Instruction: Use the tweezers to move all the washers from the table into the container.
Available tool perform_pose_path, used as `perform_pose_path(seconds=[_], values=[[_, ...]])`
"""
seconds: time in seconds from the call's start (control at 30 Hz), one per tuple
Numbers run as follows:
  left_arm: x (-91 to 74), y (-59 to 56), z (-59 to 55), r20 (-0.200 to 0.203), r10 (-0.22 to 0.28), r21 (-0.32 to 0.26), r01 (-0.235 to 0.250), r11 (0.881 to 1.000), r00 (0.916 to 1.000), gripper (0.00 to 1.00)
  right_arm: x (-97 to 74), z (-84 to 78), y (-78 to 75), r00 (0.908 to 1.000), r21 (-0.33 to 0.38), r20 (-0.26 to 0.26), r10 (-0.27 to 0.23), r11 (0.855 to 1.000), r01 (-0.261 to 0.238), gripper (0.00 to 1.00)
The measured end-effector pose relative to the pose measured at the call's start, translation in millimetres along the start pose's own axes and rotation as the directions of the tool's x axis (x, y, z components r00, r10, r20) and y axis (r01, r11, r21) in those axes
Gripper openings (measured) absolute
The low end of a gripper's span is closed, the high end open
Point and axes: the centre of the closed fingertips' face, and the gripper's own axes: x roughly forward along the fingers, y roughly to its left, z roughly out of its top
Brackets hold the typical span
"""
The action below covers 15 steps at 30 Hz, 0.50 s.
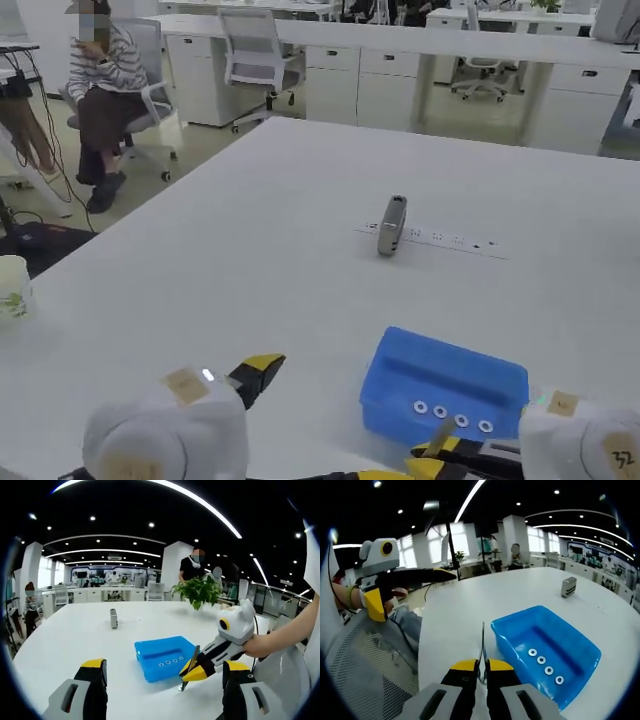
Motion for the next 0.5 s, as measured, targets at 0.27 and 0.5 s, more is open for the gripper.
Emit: perform_pose_path(seconds=[0.27,0.5], values=[[-2.1,1.0,1.0,0.012,0.007,-0.011,-0.007,1.000,0.9999,0.99,-6.4,21.8,6.3,0.9981,0.014,0.061,-0.011,1.000,0.010,0.03],[-2.2,0.7,0.7,0.011,0.011,-0.011,-0.011,1.000,0.9999,0.99,-15.3,40.0,4.9,0.9913,0.077,0.130,-0.018,0.997,0.008,0.03]])
